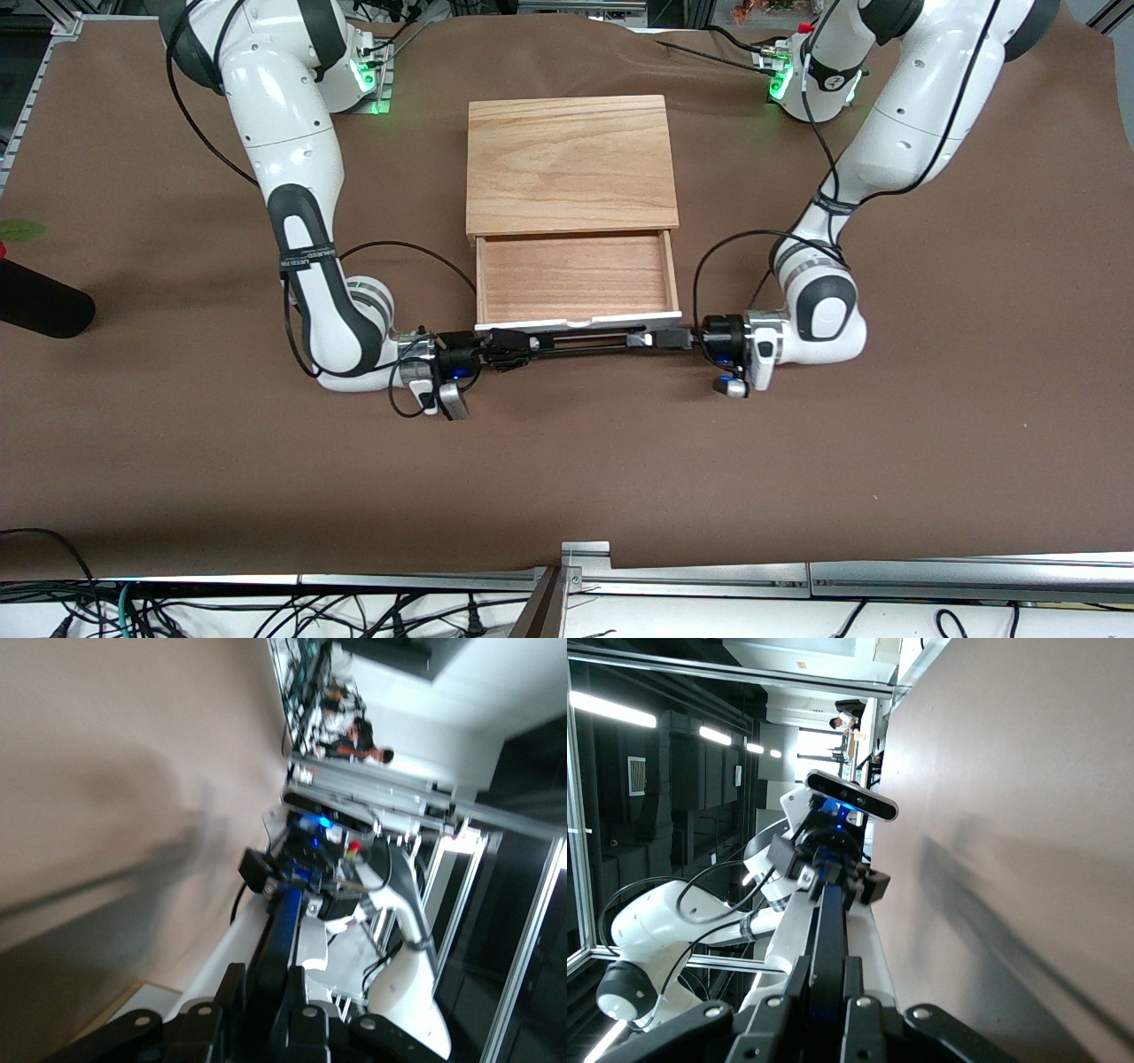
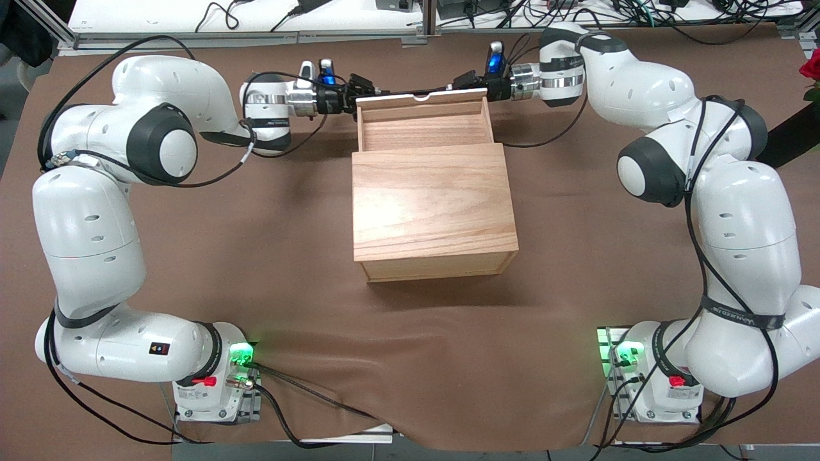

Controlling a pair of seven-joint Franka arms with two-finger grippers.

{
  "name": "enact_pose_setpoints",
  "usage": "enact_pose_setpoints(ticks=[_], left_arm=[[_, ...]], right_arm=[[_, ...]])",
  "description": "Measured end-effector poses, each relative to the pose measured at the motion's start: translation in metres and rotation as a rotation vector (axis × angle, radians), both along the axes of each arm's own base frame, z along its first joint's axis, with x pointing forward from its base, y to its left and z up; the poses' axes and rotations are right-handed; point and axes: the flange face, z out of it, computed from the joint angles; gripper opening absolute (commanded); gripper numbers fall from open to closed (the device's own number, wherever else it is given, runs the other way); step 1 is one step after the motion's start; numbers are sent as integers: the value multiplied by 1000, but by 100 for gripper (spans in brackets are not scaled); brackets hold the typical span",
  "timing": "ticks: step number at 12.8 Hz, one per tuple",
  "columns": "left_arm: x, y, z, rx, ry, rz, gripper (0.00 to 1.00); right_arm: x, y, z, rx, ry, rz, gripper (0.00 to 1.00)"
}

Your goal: Pull top drawer with both arms simultaneously

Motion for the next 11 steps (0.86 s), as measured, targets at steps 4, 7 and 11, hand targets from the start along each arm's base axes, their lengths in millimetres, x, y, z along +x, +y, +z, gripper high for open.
enact_pose_setpoints(ticks=[4,7,11], left_arm=[[-8,22,-7,-28,56,-6,100],[-4,22,2,-31,52,-4,100],[0,33,25,32,63,-58,100]], right_arm=[[44,-70,16,-27,-34,-139,100],[50,-80,20,-36,-44,-148,100],[58,-103,28,-172,-106,-108,100]])
